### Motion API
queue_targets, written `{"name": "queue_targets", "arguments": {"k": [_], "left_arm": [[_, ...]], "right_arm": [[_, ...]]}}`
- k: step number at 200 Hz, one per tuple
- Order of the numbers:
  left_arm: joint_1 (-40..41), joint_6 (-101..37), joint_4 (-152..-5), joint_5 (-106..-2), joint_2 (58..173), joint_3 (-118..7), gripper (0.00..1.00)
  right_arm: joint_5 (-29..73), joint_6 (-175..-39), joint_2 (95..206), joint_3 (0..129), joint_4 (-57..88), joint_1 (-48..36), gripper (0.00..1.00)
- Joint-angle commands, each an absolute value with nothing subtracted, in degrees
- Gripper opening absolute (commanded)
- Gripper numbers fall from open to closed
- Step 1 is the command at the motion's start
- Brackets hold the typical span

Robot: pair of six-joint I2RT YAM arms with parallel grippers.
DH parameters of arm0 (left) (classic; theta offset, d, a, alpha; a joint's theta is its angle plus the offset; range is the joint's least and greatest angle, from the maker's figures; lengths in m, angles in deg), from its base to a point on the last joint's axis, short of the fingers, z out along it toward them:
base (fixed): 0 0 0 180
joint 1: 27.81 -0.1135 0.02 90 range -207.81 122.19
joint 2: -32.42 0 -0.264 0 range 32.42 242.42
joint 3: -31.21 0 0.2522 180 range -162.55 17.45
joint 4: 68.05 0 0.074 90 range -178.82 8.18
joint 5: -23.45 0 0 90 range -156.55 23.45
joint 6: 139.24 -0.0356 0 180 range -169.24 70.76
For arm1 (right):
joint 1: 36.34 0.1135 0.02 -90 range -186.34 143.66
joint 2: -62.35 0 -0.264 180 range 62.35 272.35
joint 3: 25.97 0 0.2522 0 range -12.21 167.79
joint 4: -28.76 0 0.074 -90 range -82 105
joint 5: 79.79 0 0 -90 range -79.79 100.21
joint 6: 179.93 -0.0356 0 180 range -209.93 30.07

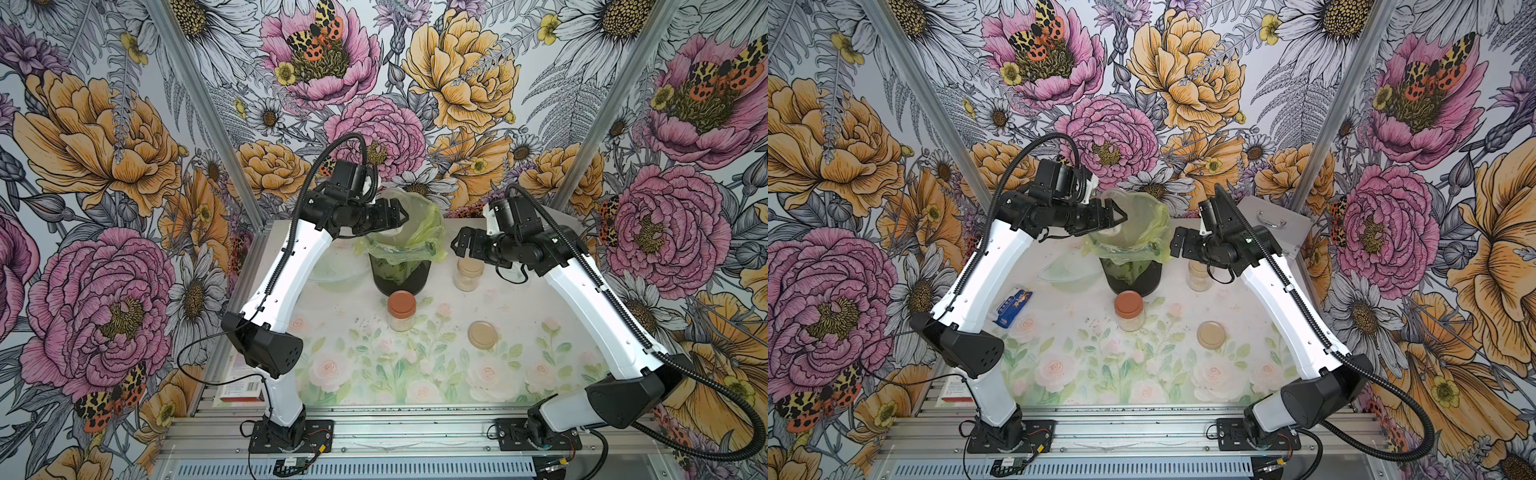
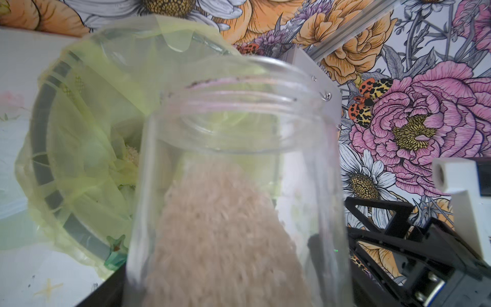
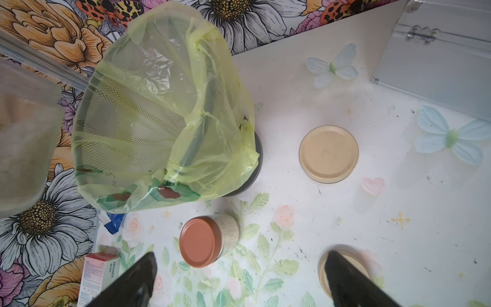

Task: Empty moldy rice from jars
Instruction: Pour the moldy rice from the jar into the trash bin, then adjust the trash bin at the center of the board.

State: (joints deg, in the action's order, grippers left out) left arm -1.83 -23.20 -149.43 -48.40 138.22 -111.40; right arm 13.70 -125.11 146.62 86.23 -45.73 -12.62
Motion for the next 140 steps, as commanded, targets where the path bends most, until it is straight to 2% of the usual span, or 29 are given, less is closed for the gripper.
{"name": "queue_targets", "arguments": {"k": [1, 39, 83, 140], "left_arm": [[-2.9, -20.2, -154.7, -43.6, 141.2, -117.7, 0.0], [-4.7, -18.3, -161.7, -40.3, 146.1, -124.2, 0.0], [-8.4, -17.6, -169.8, -33.3, 154.1, -135.9, 0.0], [-10.3, -15.4, -170.2, -28.7, 156.7, -137.0, 0.0]], "right_arm": [[14.1, -126.1, 147.4, 86.1, -42.0, -12.1, 1.0], [12.0, -127.8, 149.9, 86.9, -40.3, -12.1, 0.99], [10.2, -129.2, 159.0, 93.3, -39.9, -12.1, 0.99], [11.2, -131.0, 170.7, 104.2, -39.9, -12.0, 1.0]]}}
